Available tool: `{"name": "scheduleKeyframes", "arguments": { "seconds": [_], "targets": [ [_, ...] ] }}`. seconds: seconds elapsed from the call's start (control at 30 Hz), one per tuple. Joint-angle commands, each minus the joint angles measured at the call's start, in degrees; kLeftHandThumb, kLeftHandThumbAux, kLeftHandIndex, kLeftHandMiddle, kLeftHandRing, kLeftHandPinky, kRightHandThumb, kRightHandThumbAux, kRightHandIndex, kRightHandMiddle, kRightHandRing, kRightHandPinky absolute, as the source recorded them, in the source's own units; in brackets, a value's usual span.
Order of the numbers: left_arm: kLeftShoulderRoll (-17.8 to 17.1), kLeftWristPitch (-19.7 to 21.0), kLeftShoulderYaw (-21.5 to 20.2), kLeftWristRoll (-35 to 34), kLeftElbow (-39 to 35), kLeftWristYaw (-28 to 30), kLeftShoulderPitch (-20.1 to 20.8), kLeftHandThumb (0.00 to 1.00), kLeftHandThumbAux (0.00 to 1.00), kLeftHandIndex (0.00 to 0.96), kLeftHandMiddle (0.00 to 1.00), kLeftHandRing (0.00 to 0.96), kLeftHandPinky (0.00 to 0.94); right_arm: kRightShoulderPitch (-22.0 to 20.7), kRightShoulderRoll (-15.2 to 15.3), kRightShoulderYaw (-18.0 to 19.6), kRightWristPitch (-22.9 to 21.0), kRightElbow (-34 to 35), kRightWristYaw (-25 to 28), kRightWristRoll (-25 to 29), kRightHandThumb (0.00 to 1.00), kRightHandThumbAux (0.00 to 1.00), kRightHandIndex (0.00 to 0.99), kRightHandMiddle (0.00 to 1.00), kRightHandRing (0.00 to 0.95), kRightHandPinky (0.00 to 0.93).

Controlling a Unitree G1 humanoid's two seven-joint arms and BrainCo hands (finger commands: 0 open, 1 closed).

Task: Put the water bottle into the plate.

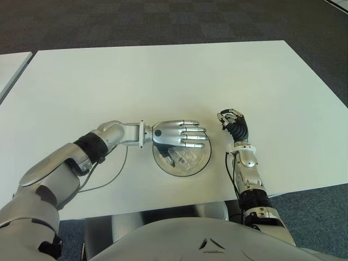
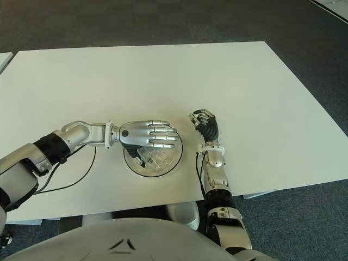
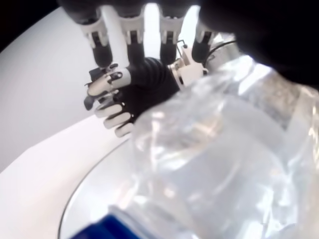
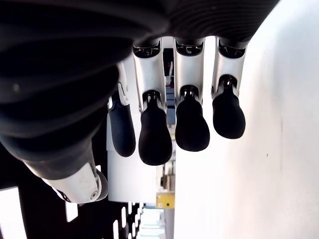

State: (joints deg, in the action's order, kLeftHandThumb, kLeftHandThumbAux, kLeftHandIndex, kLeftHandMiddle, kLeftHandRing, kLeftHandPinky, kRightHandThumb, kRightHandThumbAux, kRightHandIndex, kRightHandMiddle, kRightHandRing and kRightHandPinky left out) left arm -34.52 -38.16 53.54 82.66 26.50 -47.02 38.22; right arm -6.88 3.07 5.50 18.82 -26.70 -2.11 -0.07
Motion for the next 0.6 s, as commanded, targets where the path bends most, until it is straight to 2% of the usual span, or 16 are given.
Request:
{"name": "scheduleKeyframes", "arguments": {
  "seconds": [0.03, 0.3, 0.6],
  "targets": [
    [0.7, 1.0, 0.4, 0.4, 1.2, -1.8, 0.7, 0.149, 0.260, 0.000, 0.000, 0.000, 0.000, 0.2, -0.2, -0.1, -0.3, -0.5, -0.2, -0.1, 0.701, 0.731, 0.439, 0.761, 0.745, 0.718],
    [1.8, 2.2, -0.2, -0.6, 2.5, -3.7, 0.7, 0.147, 0.253, 0.000, 0.000, 0.000, 0.000, 0.3, -0.2, -0.3, -1.3, 0.1, -1.2, -0.8, 0.701, 0.731, 0.439, 0.758, 0.742, 0.708],
    [2.0, 1.8, -1.3, -2.4, 2.2, -2.8, 1.6, 0.147, 0.254, 0.000, 0.000, 0.000, 0.000, 0.4, -0.2, -0.7, -2.0, 0.6, -1.8, -1.3, 0.701, 0.731, 0.439, 0.761, 0.745, 0.721]
  ]
}}
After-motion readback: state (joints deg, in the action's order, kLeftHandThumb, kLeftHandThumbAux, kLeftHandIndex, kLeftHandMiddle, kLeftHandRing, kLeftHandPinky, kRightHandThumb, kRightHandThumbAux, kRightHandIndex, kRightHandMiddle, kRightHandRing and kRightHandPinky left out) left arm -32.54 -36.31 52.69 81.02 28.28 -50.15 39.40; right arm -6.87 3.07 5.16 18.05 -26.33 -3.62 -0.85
